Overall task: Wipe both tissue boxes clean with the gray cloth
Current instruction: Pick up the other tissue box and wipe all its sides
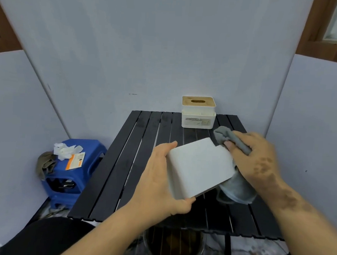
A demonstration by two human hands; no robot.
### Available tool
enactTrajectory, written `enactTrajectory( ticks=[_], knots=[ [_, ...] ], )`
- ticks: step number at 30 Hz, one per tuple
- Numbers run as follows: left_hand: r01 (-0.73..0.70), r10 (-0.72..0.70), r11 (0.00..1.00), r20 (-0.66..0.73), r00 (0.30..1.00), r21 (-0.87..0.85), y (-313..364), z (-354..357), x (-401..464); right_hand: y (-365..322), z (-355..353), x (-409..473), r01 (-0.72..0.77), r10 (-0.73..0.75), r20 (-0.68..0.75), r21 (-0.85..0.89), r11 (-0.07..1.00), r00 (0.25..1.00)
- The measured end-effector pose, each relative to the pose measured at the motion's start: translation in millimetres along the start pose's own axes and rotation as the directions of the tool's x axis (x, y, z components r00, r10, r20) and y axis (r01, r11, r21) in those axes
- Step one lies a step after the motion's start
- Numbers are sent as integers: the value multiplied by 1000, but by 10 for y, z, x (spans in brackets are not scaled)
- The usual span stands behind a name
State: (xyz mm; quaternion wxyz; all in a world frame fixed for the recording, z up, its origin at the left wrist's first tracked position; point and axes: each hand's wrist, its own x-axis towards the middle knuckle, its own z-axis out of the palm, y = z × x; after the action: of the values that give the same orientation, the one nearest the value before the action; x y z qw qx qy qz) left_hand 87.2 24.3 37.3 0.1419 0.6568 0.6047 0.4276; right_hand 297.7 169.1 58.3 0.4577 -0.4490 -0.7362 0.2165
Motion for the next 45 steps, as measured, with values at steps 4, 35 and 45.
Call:
enactTrajectory(
  ticks=[4, 35, 45],
  knots=[
    [46, -45, 998, 19, 999, -53, -65, -44, 66, 53, 26, -105, -5, 7, -42, 35, 999, 999],
    [334, -462, 784, -133, 877, -524, -432, -179, 613, 60, 85, -172, -192, 188, 77, 659, 728, 979],
    [420, -557, 681, -52, 829, -600, -512, -170, 646, -53, 364, -247, -126, 130, -1, 261, 957, 991]
  ],
)
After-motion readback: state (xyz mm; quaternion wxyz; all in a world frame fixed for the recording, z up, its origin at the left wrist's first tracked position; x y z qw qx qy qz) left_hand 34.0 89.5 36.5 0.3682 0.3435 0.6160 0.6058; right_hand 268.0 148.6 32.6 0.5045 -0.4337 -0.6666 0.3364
